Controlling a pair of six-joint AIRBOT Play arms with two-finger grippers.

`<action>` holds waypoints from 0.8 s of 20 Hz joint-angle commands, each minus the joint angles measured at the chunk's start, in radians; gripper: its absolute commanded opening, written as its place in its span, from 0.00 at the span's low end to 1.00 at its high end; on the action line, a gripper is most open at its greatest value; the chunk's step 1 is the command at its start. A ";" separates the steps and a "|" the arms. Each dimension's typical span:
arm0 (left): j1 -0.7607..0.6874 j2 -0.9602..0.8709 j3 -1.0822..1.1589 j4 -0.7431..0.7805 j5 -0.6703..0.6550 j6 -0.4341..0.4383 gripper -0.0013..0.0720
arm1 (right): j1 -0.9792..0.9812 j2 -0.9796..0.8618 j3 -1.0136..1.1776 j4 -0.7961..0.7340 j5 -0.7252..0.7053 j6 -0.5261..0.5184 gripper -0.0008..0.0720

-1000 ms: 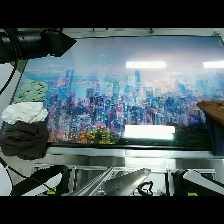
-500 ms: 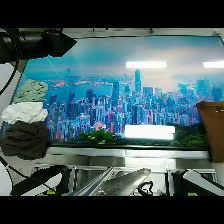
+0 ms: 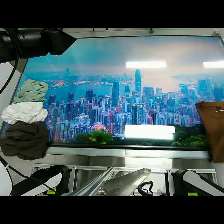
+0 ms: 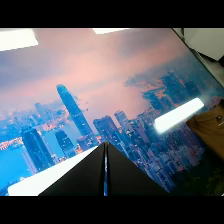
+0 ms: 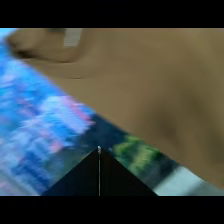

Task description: Fold the shirts.

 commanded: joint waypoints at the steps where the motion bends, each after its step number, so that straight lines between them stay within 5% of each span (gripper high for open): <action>1: -0.012 0.016 -0.052 0.003 -0.002 -0.011 0.04 | 0.201 0.040 -0.010 0.174 0.090 -0.115 0.04; 9: -0.263 0.193 -0.671 0.036 -0.135 -0.031 0.04 | 0.914 0.408 -0.550 0.161 0.473 -0.135 0.04; 16: -0.293 0.272 -0.789 0.035 -0.214 -0.058 0.04 | 0.994 0.416 -0.583 0.174 0.461 -0.117 0.04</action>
